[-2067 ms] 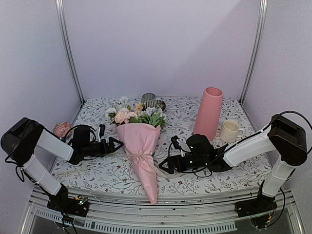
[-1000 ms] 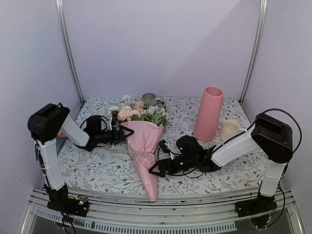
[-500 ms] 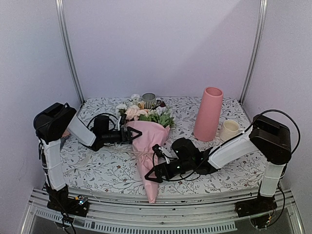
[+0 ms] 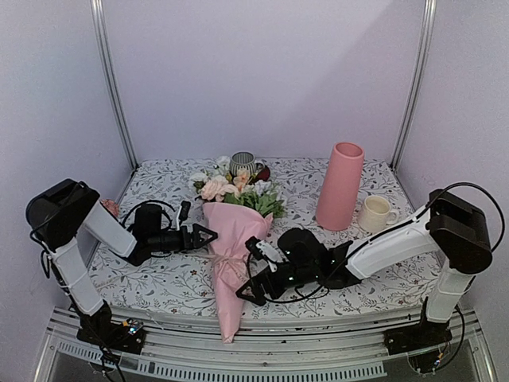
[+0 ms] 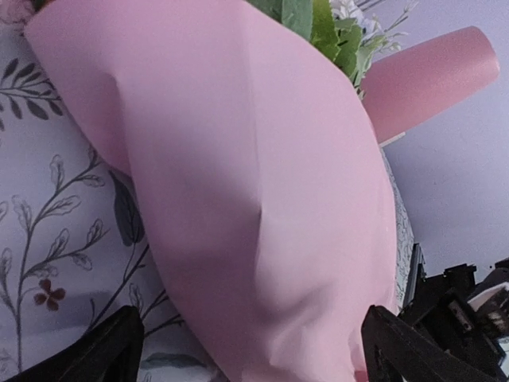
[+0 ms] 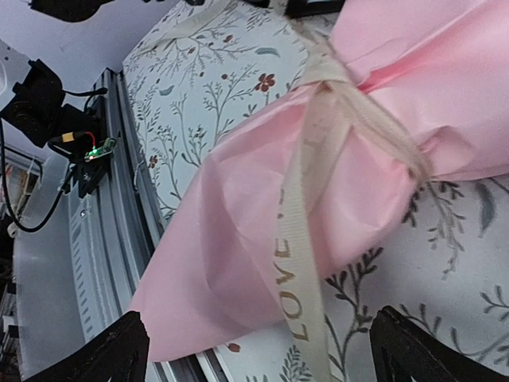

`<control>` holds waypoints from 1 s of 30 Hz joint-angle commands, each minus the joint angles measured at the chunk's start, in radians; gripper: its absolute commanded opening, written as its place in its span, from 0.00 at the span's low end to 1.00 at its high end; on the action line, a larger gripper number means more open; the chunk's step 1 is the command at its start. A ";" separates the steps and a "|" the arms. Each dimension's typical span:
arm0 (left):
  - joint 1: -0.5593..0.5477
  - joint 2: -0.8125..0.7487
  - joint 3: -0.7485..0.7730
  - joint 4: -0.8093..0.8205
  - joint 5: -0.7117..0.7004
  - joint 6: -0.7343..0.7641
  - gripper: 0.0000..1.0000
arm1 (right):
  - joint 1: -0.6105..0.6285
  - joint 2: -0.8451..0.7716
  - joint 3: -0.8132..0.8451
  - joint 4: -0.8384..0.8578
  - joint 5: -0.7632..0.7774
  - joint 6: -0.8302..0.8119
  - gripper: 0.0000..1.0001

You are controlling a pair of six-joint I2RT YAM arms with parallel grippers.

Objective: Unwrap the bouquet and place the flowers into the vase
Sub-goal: Move the tied bouquet to the center of the board, then untie the half-tied ribbon from the tied bouquet.

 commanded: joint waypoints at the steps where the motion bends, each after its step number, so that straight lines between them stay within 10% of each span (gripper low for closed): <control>1: -0.003 -0.108 -0.054 -0.069 -0.079 0.033 0.98 | -0.002 -0.135 -0.049 -0.073 0.196 -0.066 0.99; 15: -0.145 -0.604 -0.041 -0.534 -0.323 0.246 0.92 | -0.011 -0.368 -0.170 0.075 0.389 -0.290 1.00; 30: -0.311 -0.833 -0.180 -0.503 -0.315 0.301 0.54 | -0.072 -0.113 0.112 -0.110 0.253 -0.400 0.44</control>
